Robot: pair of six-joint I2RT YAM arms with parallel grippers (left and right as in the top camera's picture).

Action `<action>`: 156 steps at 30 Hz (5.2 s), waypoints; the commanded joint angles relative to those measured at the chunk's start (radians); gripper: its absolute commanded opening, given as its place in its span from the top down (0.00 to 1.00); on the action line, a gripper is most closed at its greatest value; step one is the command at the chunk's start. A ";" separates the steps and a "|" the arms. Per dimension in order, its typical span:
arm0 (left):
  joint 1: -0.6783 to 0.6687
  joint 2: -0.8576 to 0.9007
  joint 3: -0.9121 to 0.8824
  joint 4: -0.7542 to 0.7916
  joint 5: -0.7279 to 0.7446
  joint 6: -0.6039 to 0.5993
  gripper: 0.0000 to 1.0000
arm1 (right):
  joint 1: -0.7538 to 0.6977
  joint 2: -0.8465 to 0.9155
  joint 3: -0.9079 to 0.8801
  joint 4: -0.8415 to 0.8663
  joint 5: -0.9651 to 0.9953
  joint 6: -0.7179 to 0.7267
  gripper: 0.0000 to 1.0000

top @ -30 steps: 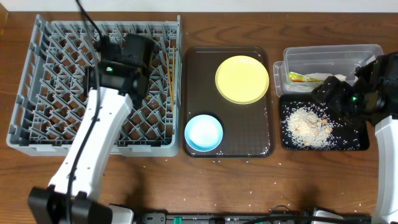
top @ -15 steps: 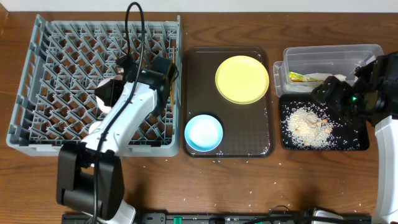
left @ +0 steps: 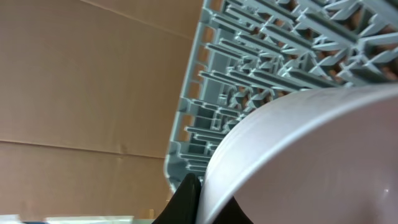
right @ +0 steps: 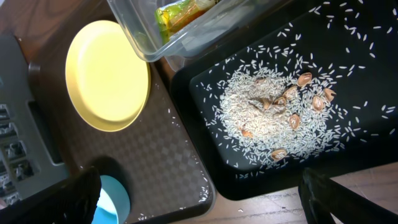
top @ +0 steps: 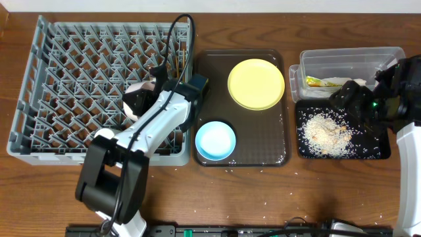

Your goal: Sort waste into correct bins and load items into the dishwasher

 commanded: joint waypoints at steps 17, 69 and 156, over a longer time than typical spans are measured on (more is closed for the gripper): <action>0.061 0.044 -0.010 -0.097 -0.051 -0.205 0.92 | -0.003 -0.004 0.005 -0.001 -0.008 -0.004 0.01; -0.430 0.089 0.073 0.577 1.518 0.160 0.92 | -0.003 -0.004 0.005 -0.001 -0.008 -0.004 0.01; 0.285 -0.027 -0.151 0.823 0.007 0.694 0.73 | -0.003 -0.004 0.005 -0.001 -0.008 -0.004 0.01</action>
